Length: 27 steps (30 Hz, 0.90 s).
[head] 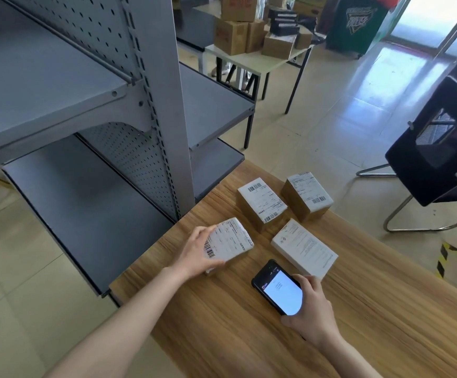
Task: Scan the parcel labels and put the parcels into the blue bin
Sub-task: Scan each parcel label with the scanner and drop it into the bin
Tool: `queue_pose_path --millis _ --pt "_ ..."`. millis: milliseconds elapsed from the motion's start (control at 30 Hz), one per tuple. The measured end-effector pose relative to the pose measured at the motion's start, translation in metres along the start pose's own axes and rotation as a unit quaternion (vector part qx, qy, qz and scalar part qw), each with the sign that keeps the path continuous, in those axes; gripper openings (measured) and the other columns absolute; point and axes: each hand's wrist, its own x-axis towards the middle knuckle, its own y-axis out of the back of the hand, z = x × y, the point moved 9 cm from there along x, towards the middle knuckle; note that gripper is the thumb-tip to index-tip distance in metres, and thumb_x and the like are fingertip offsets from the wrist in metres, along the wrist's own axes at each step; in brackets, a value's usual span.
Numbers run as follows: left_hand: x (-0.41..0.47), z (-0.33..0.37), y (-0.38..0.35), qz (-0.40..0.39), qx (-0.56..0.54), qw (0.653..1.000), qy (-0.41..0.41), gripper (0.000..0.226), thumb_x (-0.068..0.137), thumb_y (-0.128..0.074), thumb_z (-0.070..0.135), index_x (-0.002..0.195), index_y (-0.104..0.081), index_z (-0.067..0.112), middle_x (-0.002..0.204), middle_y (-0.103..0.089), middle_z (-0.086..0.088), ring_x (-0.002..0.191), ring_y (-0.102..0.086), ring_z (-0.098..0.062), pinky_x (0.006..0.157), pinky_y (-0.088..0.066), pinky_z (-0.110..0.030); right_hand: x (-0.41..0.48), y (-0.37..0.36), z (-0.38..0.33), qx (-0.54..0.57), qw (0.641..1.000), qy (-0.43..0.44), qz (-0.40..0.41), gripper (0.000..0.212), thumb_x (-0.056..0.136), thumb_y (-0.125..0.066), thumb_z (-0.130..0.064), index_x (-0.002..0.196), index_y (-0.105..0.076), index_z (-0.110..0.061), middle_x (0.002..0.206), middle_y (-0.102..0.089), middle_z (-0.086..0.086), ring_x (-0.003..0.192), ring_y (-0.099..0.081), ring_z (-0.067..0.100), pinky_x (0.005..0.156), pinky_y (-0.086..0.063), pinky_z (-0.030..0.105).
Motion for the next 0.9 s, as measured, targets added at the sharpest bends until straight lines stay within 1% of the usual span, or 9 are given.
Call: queue_pose_path --millis 100,267,333,400,467,567,633,733,900 --pt "-0.008 -0.009 -0.002 0.024 -0.012 1.0 0.015 0.108 0.057 -0.087 0.048 0.147 -0.032 0.024 0.144 -0.02 0.003 0.13 -0.026 -0.012 0.112 -0.031 -0.041 0.001 0.001 -0.005 -0.013 1.0 0.012 -0.003 0.104 0.052 -0.083 -0.032 0.142 -0.032 -0.031 0.135 -0.032 -0.01 0.108 -0.048 0.026 0.09 -0.05 0.039" --pt "-0.014 -0.012 0.002 0.054 -0.004 0.998 0.026 0.109 0.054 -0.089 0.037 0.145 -0.03 0.026 0.124 -0.026 0.004 0.119 -0.03 -0.01 0.105 -0.039 -0.031 0.006 0.011 -0.027 -0.041 0.998 0.054 0.009 0.103 0.054 -0.086 -0.03 0.143 -0.033 -0.029 0.136 -0.035 -0.008 0.116 -0.046 0.023 0.1 -0.047 0.042" --pt "-0.015 -0.007 0.006 0.056 0.016 0.998 0.006 0.11 0.054 -0.089 0.035 0.145 -0.03 0.022 0.127 -0.031 0.003 0.12 -0.034 -0.012 0.102 -0.04 -0.03 0.009 0.018 -0.04 -0.06 0.995 0.08 0.014 0.102 0.057 -0.086 -0.031 0.143 -0.032 -0.029 0.138 -0.034 -0.007 0.118 -0.043 0.024 0.101 -0.045 0.039" --pt "-0.016 0.001 0.01 0.052 0.046 0.997 -0.03 0.109 0.055 -0.088 0.035 0.145 -0.03 0.019 0.133 -0.034 0.002 0.124 -0.034 -0.014 0.106 -0.038 -0.031 0.011 0.025 -0.054 -0.081 0.99 0.114 0.017 0.1 0.059 -0.084 -0.032 0.144 -0.03 -0.032 0.139 -0.032 -0.008 0.119 -0.041 0.023 0.1 -0.044 0.037" --pt "-0.018 0.009 0.014 0.045 0.079 0.994 -0.064 0.107 0.056 -0.087 0.035 0.145 -0.031 0.017 0.136 -0.035 0.003 0.127 -0.032 -0.015 0.108 -0.035 -0.031 0.012 0.031 -0.067 -0.108 0.983 0.147 0.023 0.1 0.06 -0.083 -0.034 0.143 -0.029 -0.036 0.14 -0.031 -0.009 0.12 -0.038 0.022 0.1 -0.042 0.038" --pt "-0.021 0.018 0.019 0.036 0.103 0.99 -0.088 0.104 0.057 -0.087 0.031 0.144 -0.032 0.016 0.138 -0.033 0.003 0.126 -0.035 -0.015 0.107 -0.039 -0.031 0.013 0.037 -0.08 -0.15 0.972 0.176 0.033 0.099 0.06 -0.083 -0.036 0.143 -0.028 -0.038 0.142 -0.029 -0.01 0.123 -0.034 0.021 0.102 -0.036 0.037" --pt "-0.024 0.024 0.02 0.033 0.117 0.988 -0.1 0.104 0.057 -0.087 0.029 0.144 -0.032 0.016 0.138 -0.033 0.003 0.123 -0.037 -0.015 0.103 -0.043 -0.032 0.012 0.039 -0.082 -0.169 0.968 0.182 0.037 0.099 0.059 -0.083 -0.037 0.142 -0.029 -0.038 0.142 -0.029 -0.01 0.126 -0.033 0.02 0.103 -0.034 0.037" --pt "-0.029 0.033 0.021 0.033 0.136 0.983 -0.119 0.103 0.058 -0.086 0.027 0.144 -0.032 0.016 0.137 -0.033 0.005 0.12 -0.036 -0.015 0.097 -0.048 -0.032 0.008 0.042 -0.078 -0.178 0.966 0.179 0.049 0.1 0.06 -0.084 -0.037 0.143 -0.029 -0.037 0.142 -0.029 -0.008 0.125 -0.035 0.021 0.101 -0.036 0.035" --pt "-0.039 0.048 0.019 0.032 0.166 0.977 -0.132 0.103 0.06 -0.085 0.028 0.146 -0.03 0.019 0.138 -0.03 0.007 0.124 -0.031 -0.013 0.098 -0.049 -0.034 -0.005 0.044 -0.063 -0.18 0.966 0.178 0.059 0.099 0.061 -0.083 -0.039 0.144 -0.029 -0.034 0.143 -0.031 -0.006 0.128 -0.036 0.02 0.105 -0.033 0.036"
